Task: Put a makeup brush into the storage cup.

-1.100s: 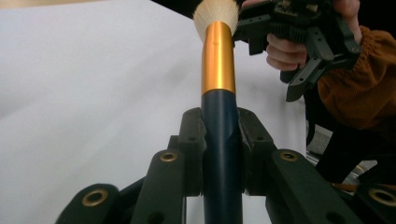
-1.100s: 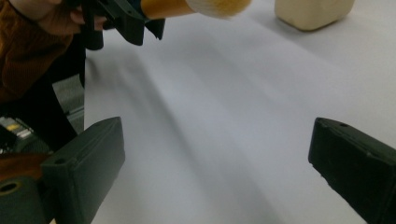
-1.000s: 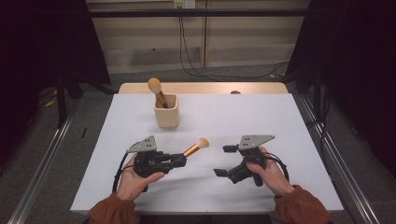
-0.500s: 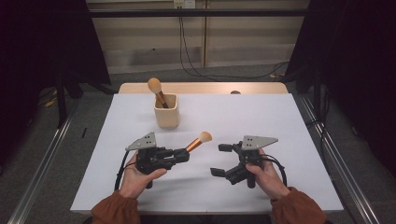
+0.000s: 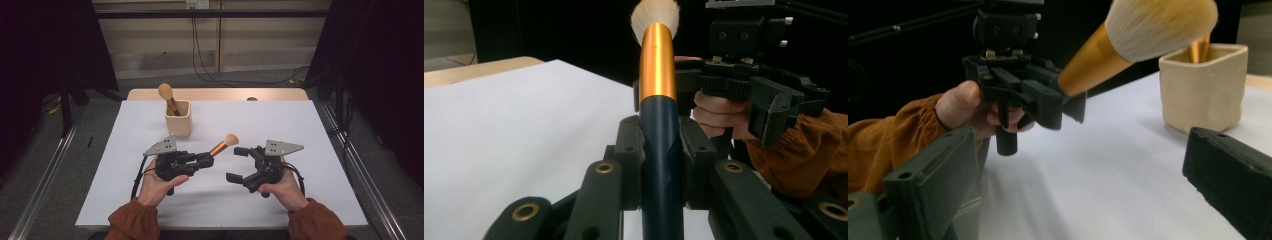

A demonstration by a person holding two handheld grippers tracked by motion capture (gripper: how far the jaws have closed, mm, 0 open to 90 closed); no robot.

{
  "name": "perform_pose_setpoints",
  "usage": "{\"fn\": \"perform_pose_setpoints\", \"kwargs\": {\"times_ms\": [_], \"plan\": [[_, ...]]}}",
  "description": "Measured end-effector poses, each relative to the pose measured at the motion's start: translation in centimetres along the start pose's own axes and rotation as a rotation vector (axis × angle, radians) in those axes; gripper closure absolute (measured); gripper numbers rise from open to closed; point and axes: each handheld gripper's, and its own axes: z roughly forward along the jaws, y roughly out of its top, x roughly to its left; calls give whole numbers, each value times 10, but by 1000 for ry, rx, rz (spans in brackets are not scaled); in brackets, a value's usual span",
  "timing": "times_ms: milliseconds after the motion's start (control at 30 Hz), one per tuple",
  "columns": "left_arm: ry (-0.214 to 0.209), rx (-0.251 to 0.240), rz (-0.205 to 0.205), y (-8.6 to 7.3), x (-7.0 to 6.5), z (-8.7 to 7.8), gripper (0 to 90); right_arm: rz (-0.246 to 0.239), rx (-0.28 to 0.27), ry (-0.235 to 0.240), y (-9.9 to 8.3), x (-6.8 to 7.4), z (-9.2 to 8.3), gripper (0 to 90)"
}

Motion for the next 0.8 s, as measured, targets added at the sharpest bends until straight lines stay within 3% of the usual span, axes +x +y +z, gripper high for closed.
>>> {"fn": "perform_pose_setpoints", "kwargs": {"times_ms": [333,800], "plan": [[-9,-9,8,-3,-1,3,744,23,-56,21,5,-1,4,203],[-27,-25,10,-8,-3,8,744,60,-111,31,6,-4,10,382]]}}
